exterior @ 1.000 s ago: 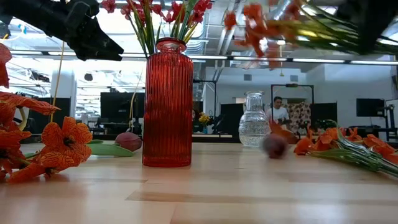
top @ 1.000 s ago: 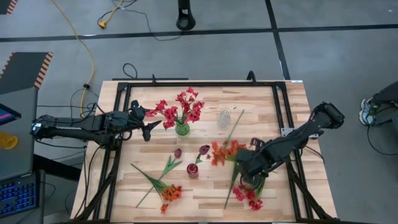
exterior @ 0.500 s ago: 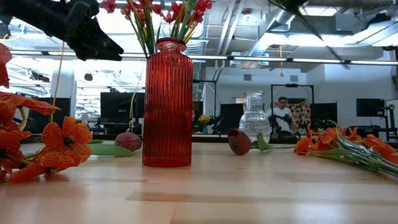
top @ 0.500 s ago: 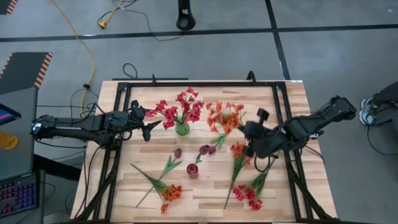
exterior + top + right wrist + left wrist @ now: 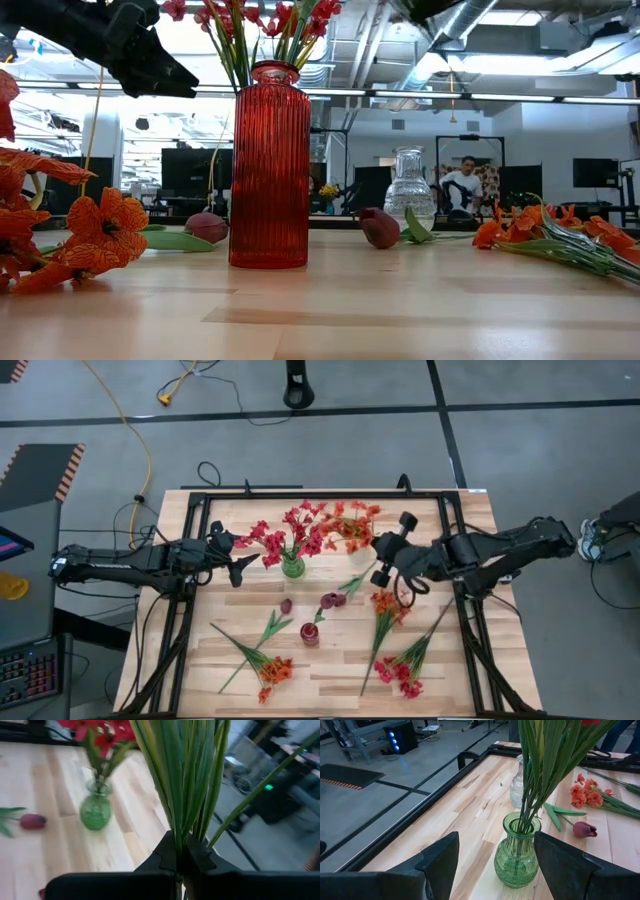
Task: Sort flowers into vase by color
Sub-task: Put the right orange flowers into the transparent vase, then put the red flower into the red vase
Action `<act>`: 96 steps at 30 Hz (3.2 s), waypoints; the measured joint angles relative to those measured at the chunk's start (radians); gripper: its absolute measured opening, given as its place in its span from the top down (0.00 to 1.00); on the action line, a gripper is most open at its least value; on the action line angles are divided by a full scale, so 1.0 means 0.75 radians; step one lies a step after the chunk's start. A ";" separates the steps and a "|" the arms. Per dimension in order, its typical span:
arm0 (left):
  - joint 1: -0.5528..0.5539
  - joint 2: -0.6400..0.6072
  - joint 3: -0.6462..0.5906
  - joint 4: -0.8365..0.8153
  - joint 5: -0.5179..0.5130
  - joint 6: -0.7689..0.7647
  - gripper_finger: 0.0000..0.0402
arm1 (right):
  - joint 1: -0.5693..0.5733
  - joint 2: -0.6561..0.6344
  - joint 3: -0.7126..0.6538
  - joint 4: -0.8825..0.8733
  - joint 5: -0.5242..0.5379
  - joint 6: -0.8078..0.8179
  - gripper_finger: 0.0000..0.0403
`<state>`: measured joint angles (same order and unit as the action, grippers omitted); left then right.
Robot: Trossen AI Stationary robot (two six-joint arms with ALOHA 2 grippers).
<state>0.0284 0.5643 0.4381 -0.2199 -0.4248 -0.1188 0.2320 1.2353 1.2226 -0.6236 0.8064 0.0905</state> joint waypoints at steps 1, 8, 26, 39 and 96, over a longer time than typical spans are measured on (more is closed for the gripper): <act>0.000 0.001 0.000 0.000 0.000 0.000 0.39 | -0.029 -0.016 -0.030 0.066 -0.055 -0.048 0.91; 0.000 0.037 -0.001 0.000 0.000 -0.012 0.39 | -0.268 -0.174 -0.278 0.539 -0.443 -0.284 0.91; 0.000 0.247 -0.001 0.090 0.000 -0.059 0.39 | -0.559 -0.265 -0.721 1.130 -0.810 -0.249 0.91; 0.000 0.298 -0.001 0.111 0.001 -0.058 0.39 | -0.560 -0.165 -0.721 1.135 -0.798 -0.247 0.90; 0.000 0.297 -0.001 0.111 0.004 -0.057 0.39 | -0.560 -0.167 -0.451 0.008 -0.794 -0.081 0.49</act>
<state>0.0286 0.7872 0.4377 -0.1370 -0.4217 -0.1619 -0.1880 1.1099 0.8841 -0.6174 0.2108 0.0296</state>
